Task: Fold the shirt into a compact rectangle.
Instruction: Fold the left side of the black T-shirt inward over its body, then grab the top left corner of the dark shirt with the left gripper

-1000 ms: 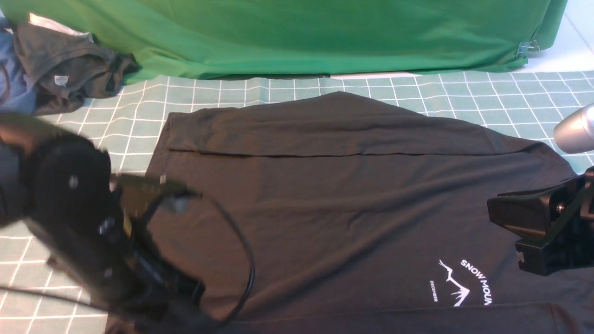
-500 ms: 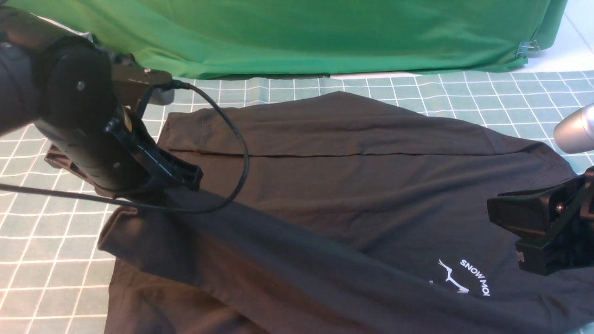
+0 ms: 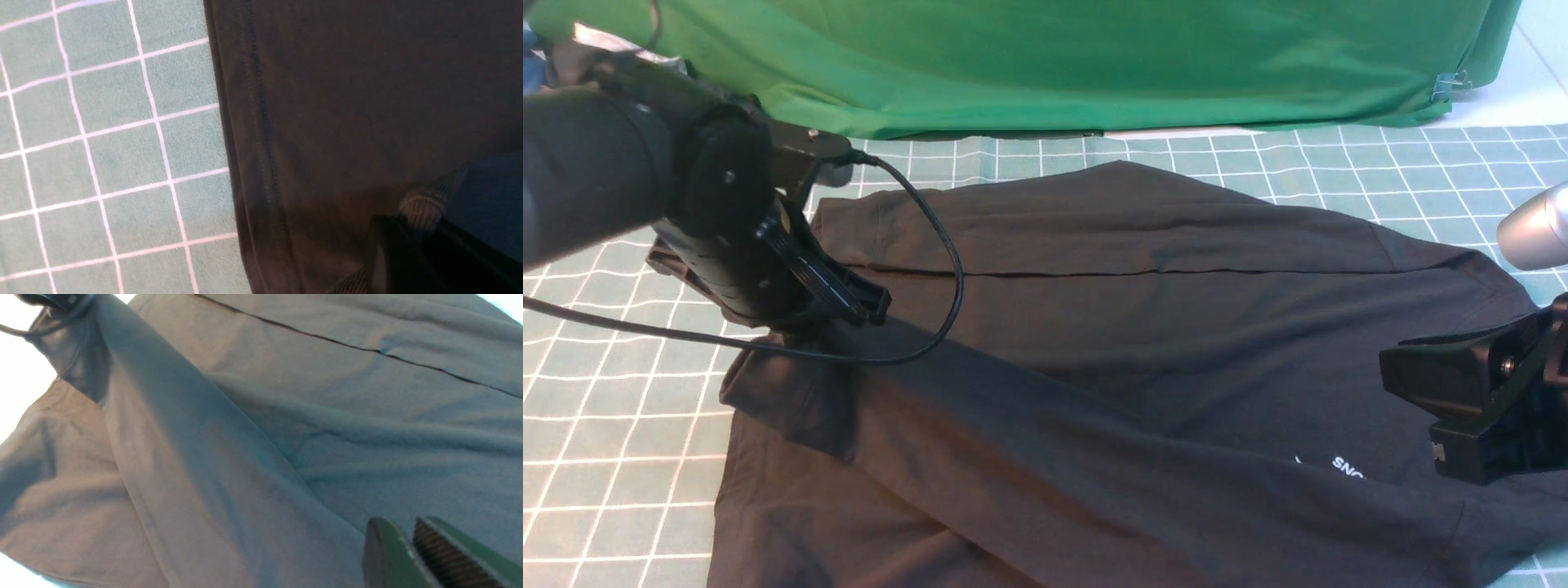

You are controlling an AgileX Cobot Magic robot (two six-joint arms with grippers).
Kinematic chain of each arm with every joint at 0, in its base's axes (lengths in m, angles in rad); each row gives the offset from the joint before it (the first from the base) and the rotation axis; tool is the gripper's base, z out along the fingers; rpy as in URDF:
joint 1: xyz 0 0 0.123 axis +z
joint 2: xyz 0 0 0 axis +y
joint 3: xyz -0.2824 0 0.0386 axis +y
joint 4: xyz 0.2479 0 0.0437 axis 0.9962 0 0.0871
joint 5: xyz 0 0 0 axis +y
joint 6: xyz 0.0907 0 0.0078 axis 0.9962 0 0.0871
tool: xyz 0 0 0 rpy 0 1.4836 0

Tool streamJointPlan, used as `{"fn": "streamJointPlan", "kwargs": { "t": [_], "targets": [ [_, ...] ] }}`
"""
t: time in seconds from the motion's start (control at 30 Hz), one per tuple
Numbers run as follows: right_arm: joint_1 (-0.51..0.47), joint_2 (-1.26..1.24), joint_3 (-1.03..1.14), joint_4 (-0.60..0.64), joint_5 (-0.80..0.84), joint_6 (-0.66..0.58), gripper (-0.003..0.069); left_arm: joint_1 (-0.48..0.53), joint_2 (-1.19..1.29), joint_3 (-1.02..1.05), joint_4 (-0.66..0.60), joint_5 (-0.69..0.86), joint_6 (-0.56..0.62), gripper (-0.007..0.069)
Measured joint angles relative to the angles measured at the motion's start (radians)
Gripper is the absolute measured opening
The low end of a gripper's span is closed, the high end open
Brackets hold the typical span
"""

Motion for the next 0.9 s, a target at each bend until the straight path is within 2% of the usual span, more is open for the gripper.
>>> {"fn": "streamJointPlan", "kwargs": {
  "t": [0.2, 0.33, 0.4, 0.5, 0.53, 0.63, 0.77, 0.9],
  "targets": [
    [0.0, 0.0, 0.0, 0.0, 0.0, 0.0, 0.0092, 0.0, 0.056, 0.0, 0.014, -0.03, -0.02, 0.0024],
    [0.0, 0.0, 0.0, 0.0, 0.0, 0.0, 0.0097, 0.0, 0.073, 0.0, 0.026, -0.055, -0.036, 0.0057],
    [0.0, 0.0, 0.0, 0.0, 0.0, 0.0, 0.0099, 0.0, 0.073, 0.0, 0.04, -0.06, -0.037, 0.0143],
    [0.0, 0.0, 0.0, 0.0, 0.0, 0.0, 0.0101, 0.0, 0.073, 0.0, 0.05, -0.052, -0.037, 0.0231],
    [0.0, 0.0, 0.0, 0.0, 0.0, 0.0, 0.0104, 0.001, 0.071, -0.001, 0.052, -0.027, -0.037, 0.0294],
    [0.0, 0.0, 0.0, 0.0, 0.0, 0.0, 0.0108, 0.001, 0.059, -0.001, 0.055, 0.091, -0.037, 0.0393],
    [0.0, 0.0, 0.0, 0.0, 0.0, 0.0, 0.0113, 0.001, -0.003, 0.017, 0.051, 0.277, -0.065, 0.041],
    [0.0, 0.0, 0.0, 0.001, 0.0, 0.0, 0.012, 0.001, -0.136, 0.137, -0.052, 0.275, -0.098, 0.0347]
  ]
}}
